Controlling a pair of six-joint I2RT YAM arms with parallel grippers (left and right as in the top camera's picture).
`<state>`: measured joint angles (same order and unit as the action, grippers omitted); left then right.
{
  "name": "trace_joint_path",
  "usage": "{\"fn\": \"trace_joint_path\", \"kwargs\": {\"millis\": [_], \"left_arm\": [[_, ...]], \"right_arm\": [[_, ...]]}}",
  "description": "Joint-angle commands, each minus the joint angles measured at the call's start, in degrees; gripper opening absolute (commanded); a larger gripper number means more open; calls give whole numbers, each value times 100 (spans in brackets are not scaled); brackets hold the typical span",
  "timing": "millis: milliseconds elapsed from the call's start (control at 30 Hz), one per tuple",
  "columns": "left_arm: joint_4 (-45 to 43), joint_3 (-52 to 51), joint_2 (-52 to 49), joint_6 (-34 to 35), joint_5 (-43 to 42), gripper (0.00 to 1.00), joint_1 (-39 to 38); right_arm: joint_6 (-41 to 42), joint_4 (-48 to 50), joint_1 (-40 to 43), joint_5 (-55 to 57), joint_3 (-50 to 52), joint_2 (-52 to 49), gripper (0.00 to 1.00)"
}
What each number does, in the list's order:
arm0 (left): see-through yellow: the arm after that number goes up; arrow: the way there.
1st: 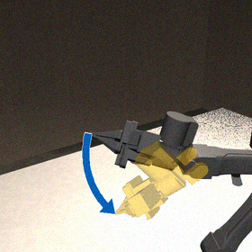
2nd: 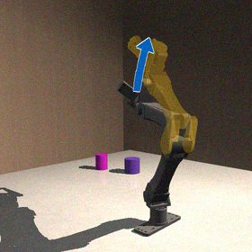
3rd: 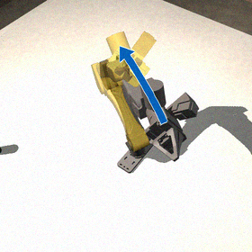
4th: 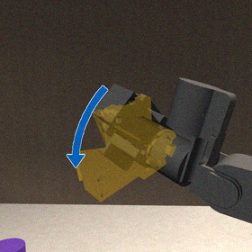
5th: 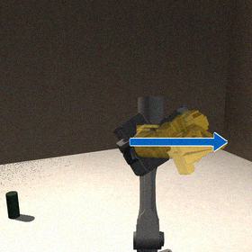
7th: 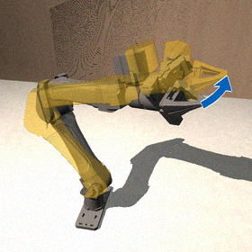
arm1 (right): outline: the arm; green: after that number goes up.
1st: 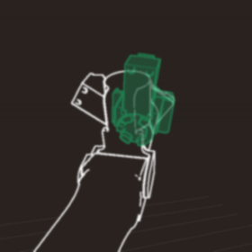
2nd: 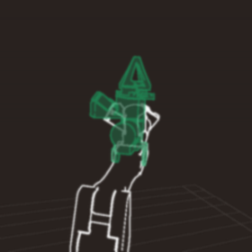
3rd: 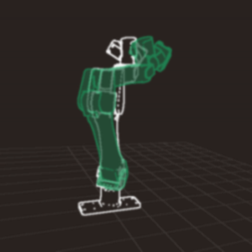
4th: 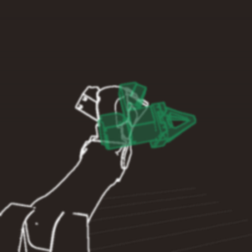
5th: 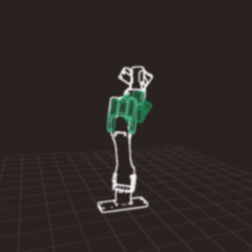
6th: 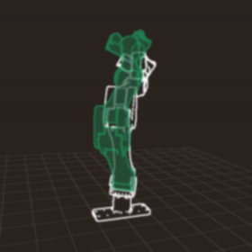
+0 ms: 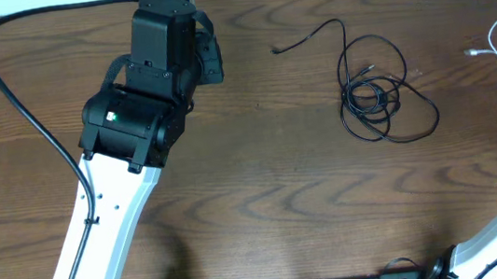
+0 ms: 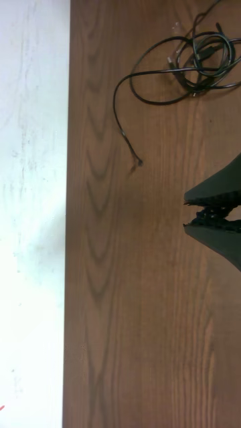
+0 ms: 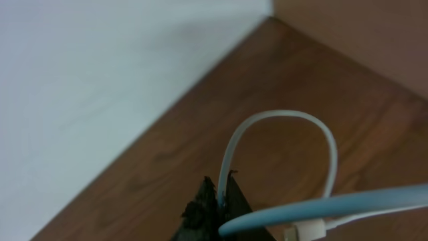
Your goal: Untangle cables
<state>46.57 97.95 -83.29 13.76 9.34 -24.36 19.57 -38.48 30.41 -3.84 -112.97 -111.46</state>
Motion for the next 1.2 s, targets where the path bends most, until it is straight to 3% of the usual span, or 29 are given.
{"fn": "trace_joint_path", "kwargs": {"millis": [0, 300, 533, 600, 633, 700, 733, 1033, 1167], "left_arm": [[17, 11, -63, 52, 15, 9, 28], [15, 9, -74, 61, 15, 9, 28], [15, 9, -223, 203, 15, 9, 28], [15, 9, -258, 203, 15, 9, 28], [15, 9, -269, 201, 15, 9, 28], [15, 9, -275, 201, 15, 9, 22], [15, 9, -275, 201, 15, 9, 17], [20, 9, -275, 201, 9, 9, 17], [46, 9, -275, 199, -385, 9, 17]], "right_arm": [[363, 330, 409, 496, -68, -516, 1], [802, 1097, 942, -520, -68, -621, 2], [586, 1058, 874, -142, -61, -1226, 6], [586, 1010, 874, -249, -61, -1460, 20], [586, 935, 874, -323, -61, -1565, 36], [586, 767, 874, -389, -61, -1679, 82], [586, 664, 876, -431, -61, -1683, 97], [494, -254, 925, -579, -487, -1187, 99], [240, -973, 925, -990, -800, -826, 99]]}}
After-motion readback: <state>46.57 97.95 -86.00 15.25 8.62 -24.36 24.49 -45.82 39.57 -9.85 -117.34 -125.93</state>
